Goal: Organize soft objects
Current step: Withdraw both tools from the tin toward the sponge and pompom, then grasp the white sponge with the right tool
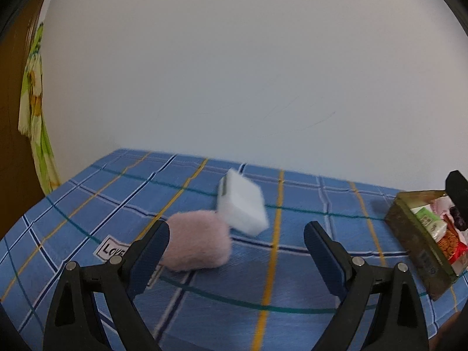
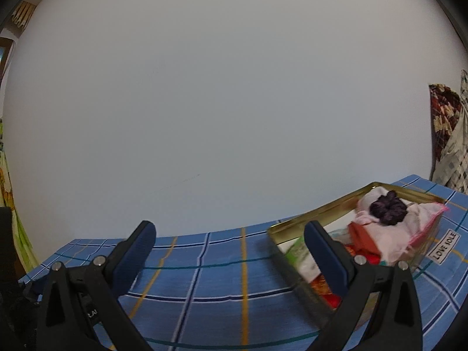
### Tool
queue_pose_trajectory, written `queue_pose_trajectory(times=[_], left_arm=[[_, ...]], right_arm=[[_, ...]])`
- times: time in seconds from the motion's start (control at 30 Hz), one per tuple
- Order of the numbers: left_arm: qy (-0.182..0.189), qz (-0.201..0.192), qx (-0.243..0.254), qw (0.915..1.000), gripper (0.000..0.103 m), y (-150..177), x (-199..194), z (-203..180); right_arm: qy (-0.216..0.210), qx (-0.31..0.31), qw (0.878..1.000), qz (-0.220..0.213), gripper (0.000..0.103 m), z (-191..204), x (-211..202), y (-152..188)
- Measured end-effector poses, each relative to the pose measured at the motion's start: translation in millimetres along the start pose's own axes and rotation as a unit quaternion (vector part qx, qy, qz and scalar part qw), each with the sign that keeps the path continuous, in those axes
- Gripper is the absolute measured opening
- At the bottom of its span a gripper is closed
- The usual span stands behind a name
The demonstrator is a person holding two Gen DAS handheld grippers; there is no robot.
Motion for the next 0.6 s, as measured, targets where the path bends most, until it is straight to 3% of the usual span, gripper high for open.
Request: queue_pose_trajectory(times=[0.37,0.6], left_arm=[[0.006,0.12,-0.054,0.9913,0.095,24.3,44.2,34.5],[-0.028,0.146,-0.049,0.9876,0.095,23.3,65.7,51.9]], right_arm=[[-0.031,0.01,0.999,0.044,0.103,24.6,33.6,15.5],[-0.046,0.024,0.996,0.069,0.103,27.4,45.3,22.6]])
Point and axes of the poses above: each gripper's, at about its wrist camera, not at the fingertips, and x roughly the way its jaws point, z to its left, y to its underside, the point moved 8 cm from there along x, roughly the way its jaws point, and after that the axes turned 1 degree about -y, right-handed, at the moved point
